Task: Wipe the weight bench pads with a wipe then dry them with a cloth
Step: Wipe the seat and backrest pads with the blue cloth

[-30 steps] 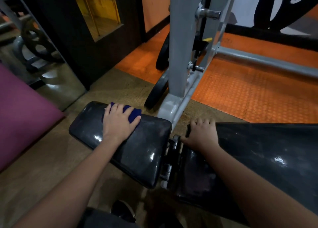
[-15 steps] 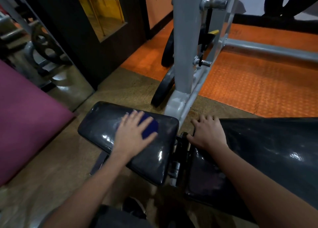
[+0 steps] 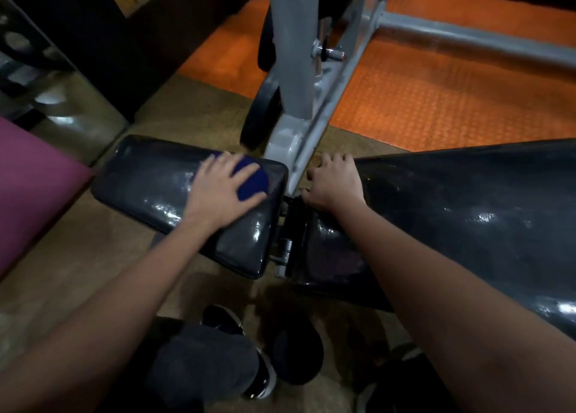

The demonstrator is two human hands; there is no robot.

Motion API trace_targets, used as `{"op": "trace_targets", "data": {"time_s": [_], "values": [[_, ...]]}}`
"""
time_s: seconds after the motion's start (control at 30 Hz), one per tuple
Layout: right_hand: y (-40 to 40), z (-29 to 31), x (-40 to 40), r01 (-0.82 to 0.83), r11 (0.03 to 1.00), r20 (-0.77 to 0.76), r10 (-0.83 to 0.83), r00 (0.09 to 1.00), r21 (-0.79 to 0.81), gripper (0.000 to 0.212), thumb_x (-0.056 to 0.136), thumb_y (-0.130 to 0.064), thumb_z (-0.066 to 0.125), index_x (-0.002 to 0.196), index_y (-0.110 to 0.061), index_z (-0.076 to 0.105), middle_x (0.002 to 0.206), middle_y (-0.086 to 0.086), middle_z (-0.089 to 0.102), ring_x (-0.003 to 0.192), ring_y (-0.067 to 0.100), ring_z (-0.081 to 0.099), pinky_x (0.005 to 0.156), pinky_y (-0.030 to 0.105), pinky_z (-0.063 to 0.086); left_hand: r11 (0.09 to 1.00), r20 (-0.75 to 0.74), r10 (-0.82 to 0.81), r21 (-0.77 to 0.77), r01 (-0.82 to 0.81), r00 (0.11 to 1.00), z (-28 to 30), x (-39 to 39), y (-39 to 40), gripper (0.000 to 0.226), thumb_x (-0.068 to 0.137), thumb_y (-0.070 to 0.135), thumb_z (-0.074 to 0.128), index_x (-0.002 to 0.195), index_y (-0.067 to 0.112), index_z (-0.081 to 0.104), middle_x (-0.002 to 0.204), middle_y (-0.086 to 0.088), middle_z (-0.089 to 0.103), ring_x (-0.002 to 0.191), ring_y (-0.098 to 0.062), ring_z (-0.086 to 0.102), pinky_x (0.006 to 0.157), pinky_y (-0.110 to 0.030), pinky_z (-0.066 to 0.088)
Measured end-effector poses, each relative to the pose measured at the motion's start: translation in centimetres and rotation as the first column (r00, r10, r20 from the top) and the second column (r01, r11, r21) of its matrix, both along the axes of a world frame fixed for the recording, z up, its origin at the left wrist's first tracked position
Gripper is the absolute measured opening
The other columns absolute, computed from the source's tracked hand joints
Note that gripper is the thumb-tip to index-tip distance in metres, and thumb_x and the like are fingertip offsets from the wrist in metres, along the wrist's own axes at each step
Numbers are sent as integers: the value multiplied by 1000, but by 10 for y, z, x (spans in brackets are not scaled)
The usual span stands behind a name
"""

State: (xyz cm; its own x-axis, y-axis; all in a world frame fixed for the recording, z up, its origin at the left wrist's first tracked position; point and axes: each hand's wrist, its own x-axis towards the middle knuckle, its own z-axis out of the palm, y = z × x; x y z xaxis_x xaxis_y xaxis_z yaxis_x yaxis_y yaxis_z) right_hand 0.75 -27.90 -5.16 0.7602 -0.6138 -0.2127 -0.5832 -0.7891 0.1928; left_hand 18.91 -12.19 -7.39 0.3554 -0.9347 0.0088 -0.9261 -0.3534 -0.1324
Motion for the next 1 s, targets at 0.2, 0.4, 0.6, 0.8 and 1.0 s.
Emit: {"op": "trace_targets", "data": {"time_s": [0.2, 0.4, 0.6, 0.8, 1.0], "values": [[-1, -4, 7, -3, 1000, -3, 3, 1000, -6, 55, 94, -62, 45, 132, -28, 65, 136, 12, 56, 126, 32, 51, 105, 47, 33, 911, 91, 408, -107, -398, 908, 14, 40, -13, 71, 92, 72, 30, 126, 21, 67, 126, -20, 59, 125, -34, 48, 116, -50, 25], [0, -5, 8, -6, 1000, -4, 6, 1000, 1, 58, 94, -62, 42, 133, -26, 64, 138, 13, 55, 128, 34, 50, 105, 48, 34, 993, 52, 20, 114, -26, 998, -19, -48, -36, 70, 90, 69, 36, 151, 34, 38, 158, -8, 35, 147, -30, 26, 122, -50, 12], [-1, -5, 6, -5, 1000, 0, 5, 1000, -6, 55, 94, -60, 42, 130, -26, 67, 134, 13, 57, 125, 33, 51, 104, 47, 35, 1000, 18, -6, 9, 6, 1000, 5, 1, 23, 66, 95, 71, 31, 149, 34, 44, 157, -7, 39, 147, -29, 31, 122, -47, 18], [-1, -4, 7, -12, 999, -15, 12, 1000, -29, 56, 95, -61, 40, 131, -26, 66, 133, 12, 56, 126, 32, 51, 106, 48, 34, 936, 54, 335, -131, -326, 941, 36, 71, 31, 64, 95, 70, 32, 131, 27, 63, 134, -10, 57, 130, -30, 47, 116, -49, 27], [0, 1, 8, -17, 1000, 2, 17, 1000, -18, 54, 95, -59, 40, 129, -27, 68, 133, 10, 57, 124, 31, 51, 103, 46, 34, 931, 36, 361, 45, -362, 932, -1, 14, -60, 64, 95, 62, 23, 117, 26, 71, 117, -11, 65, 113, -28, 57, 106, -45, 30]]}}
